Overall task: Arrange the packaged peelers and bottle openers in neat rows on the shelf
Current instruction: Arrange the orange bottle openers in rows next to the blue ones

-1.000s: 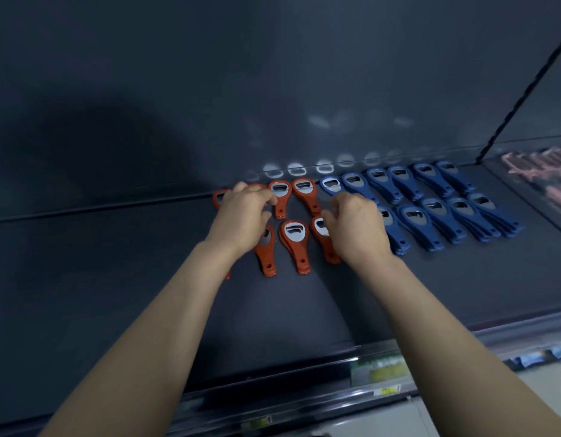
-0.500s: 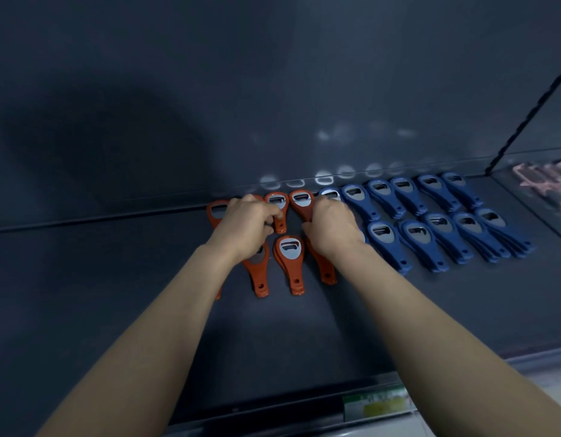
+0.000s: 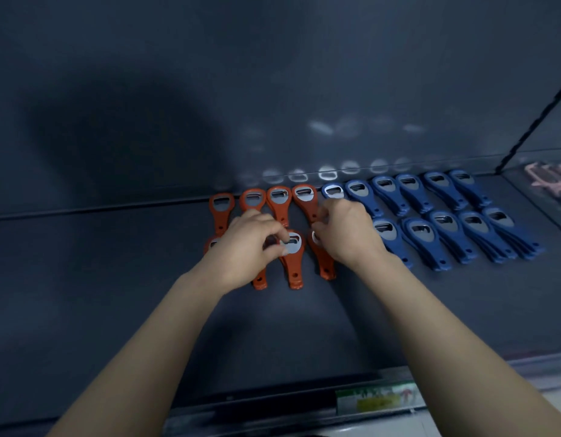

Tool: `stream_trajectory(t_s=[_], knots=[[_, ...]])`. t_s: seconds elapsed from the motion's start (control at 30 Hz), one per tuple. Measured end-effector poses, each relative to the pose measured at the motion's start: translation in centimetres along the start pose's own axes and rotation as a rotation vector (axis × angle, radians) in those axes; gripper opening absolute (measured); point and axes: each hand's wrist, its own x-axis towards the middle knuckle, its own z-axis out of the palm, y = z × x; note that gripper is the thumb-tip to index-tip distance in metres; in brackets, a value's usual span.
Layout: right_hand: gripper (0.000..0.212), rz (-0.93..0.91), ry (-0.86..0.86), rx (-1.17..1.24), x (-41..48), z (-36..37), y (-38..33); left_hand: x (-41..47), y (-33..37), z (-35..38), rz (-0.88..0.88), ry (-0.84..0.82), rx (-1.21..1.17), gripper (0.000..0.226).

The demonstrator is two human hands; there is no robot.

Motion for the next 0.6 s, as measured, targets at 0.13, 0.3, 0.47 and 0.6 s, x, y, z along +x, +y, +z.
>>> stream_trajectory(t_s=[0.13,0.3,0.47,0.6], knots=[[0.025,-0.045,0.007,-0.039,-2.5,0.0,0.7,-1.7,0.9,0.4,-0.051,-0.081,-0.003,0.046],[0.043,-0.017,0.012,-0.071,-5.1,0.9,1.4,-3.3,1.9,1.3,-0.053,-0.076,0.052,0.057],[0.05,-0.041,0.035,-0.086,-6.5,1.8,1.7,-4.1,3.1,3.1,-0.086,0.05,0.25,0.053],[0.042,-0.097,0.044,-0.033,-7.3,2.2,1.8,-4.5,3.7,4.0,-0.106,0.164,0.251,0.043]])
